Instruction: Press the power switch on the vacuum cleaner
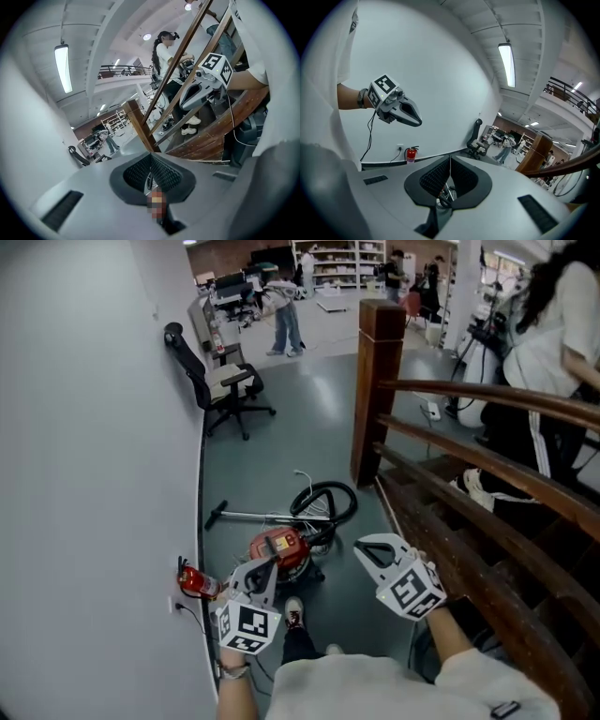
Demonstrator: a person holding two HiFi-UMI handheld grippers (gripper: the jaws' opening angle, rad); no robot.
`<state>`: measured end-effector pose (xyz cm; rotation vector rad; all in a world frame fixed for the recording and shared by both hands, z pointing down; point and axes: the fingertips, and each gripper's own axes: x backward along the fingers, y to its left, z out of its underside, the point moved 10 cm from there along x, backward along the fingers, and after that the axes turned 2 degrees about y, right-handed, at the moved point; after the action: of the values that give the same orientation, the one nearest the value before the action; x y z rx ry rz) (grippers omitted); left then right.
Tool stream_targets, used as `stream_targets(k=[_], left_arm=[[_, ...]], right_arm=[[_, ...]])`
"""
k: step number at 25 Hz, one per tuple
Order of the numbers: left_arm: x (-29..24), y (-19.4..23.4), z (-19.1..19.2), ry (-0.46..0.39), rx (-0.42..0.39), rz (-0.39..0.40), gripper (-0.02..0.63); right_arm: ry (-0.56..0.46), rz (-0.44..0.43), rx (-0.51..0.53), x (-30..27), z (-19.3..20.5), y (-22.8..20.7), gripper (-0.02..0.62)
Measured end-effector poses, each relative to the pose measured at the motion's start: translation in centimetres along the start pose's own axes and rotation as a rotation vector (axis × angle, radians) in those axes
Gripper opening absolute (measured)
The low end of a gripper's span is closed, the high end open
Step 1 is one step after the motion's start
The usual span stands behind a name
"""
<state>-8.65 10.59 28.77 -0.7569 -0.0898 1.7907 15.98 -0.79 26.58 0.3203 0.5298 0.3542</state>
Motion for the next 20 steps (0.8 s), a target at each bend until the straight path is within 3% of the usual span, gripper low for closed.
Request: stream_targets(k=[20], left_arm=[[-10.8, 12.0, 5.2, 0.019, -0.001, 0.089, 0.002]], right_arm=[[0.014, 0.063, -0.02, -13.6, -1.4, -5.4, 0.029]])
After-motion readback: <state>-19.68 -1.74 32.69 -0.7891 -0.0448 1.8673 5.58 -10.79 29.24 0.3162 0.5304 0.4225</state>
